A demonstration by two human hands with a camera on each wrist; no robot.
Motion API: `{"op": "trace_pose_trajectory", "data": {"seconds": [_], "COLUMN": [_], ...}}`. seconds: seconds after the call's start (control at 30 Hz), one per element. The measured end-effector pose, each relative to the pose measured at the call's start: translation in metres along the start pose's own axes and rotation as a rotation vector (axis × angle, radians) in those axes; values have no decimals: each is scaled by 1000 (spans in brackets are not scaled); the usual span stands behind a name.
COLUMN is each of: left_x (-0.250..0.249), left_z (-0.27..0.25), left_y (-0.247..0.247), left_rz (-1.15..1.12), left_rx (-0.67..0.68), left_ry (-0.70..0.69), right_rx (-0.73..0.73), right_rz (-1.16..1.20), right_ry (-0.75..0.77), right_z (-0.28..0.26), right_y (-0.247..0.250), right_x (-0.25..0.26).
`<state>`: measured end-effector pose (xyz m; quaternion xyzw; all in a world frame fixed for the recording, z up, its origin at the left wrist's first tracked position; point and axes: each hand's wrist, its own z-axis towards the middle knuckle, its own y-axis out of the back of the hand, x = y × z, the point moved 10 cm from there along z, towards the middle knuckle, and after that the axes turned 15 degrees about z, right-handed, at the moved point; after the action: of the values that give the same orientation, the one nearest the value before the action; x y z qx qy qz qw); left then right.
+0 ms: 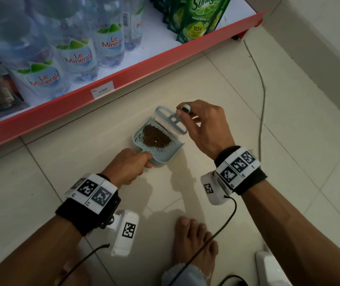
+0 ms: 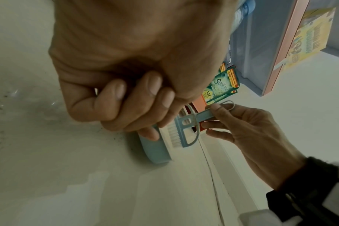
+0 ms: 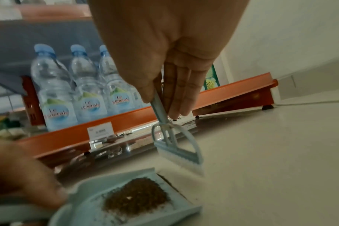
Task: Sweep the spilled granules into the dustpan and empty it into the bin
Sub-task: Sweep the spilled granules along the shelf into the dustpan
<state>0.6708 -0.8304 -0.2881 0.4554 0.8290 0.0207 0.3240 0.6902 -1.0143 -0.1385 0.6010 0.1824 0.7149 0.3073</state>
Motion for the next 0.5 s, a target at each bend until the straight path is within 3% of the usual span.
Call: {"op": "trace_pose_trajectory", "data": {"seconds": [0.2, 0.37, 0.5], "left_x": [-3, 1, 3], "left_z": [-3, -6, -7], "left_y": [2, 4, 3], "left_rz": [7, 18, 22], "left_rx": [-14, -15, -26], "left_ry": [-10, -23, -26], "right_rx": [165, 40, -18], "right_rz": [-90, 51, -35], "right_ry": [-67, 6, -7], "right_z": [-10, -18, -6], "right_y": [-28, -22, -9], "right_x": [-11, 14, 7]}}
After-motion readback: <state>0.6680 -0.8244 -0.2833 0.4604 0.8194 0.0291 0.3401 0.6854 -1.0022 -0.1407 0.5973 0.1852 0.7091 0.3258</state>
